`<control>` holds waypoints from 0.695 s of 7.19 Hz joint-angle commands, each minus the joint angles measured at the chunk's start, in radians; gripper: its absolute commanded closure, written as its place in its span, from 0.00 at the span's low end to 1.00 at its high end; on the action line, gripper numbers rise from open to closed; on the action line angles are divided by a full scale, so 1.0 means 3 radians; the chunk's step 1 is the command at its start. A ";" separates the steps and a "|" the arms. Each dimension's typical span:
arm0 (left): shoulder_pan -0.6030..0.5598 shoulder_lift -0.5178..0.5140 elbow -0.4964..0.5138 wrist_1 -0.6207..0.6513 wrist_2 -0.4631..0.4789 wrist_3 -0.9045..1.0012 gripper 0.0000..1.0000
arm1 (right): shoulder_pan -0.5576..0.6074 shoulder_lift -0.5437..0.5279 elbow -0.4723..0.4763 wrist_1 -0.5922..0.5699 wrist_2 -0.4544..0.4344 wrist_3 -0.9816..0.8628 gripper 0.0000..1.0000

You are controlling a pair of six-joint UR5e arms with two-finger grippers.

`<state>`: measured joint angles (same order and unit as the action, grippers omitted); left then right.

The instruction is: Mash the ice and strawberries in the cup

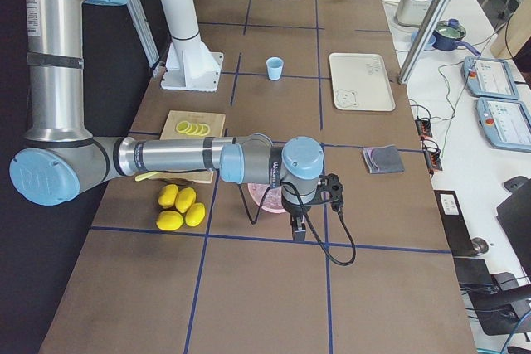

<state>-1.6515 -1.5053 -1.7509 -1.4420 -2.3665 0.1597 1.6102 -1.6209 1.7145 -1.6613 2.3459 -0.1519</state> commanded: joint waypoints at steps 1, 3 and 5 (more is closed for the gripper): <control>-0.0007 0.0089 -0.0024 -0.0041 -0.0001 0.0000 0.00 | -0.0003 -0.0002 -0.0004 0.0000 -0.0017 0.0000 0.01; -0.0002 0.0094 -0.0049 -0.0056 -0.0011 0.0025 0.00 | -0.0003 -0.0002 0.0002 0.0000 -0.0022 0.0005 0.01; 0.0008 0.0078 0.0058 -0.0061 0.0014 0.0015 0.00 | -0.0003 -0.0002 0.0007 0.0000 -0.0022 0.0030 0.01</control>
<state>-1.6506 -1.4804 -1.7437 -1.4585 -2.3673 0.1622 1.6092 -1.6214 1.7153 -1.6613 2.3393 -0.1482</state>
